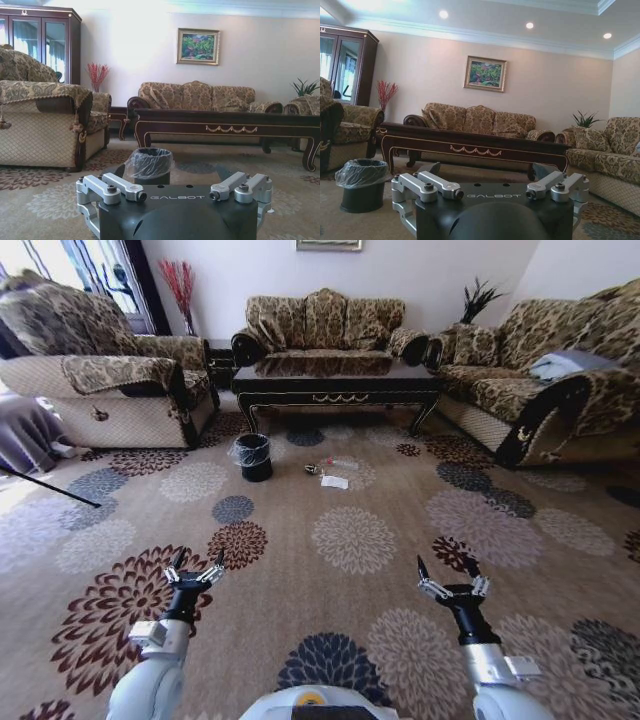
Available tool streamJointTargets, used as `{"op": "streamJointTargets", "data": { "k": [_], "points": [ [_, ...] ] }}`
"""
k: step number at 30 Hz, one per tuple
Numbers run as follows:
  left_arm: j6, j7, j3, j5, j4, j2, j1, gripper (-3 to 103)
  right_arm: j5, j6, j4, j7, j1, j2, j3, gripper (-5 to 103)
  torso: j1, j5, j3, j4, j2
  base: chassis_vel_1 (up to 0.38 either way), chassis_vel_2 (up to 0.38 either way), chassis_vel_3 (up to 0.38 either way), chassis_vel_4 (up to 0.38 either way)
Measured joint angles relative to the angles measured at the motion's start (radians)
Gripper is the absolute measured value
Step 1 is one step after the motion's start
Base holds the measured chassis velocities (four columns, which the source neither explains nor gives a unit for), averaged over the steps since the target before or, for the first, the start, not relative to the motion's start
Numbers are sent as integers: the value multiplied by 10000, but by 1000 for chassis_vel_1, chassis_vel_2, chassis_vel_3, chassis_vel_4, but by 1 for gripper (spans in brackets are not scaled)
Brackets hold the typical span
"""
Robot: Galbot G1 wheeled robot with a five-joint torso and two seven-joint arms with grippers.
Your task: Move to the front of the table and pick up the trash from the floor, then place it into the trash bin.
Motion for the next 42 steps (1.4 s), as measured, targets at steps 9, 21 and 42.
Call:
{"op": "streamJointTargets", "data": {
  "k": [9,21,42],
  "points": [
    [-30,-13,-21,-17,24,-20,-45,100,-23,0,-69,25,37,2,-11,100,10,1,27,1,35,-126,121,134,-121],
    [-72,-26,-88,-11,-228,-88,79,100,-52,39,-78,41,77,10,-56,100,21,0,53,2,65,-304,301,299,-319],
    [-147,-33,-75,-35,-21,22,-84,100,-83,48,-243,101,126,5,-75,100,23,-3,69,1,83,-350,355,353,-350]
  ]
}}
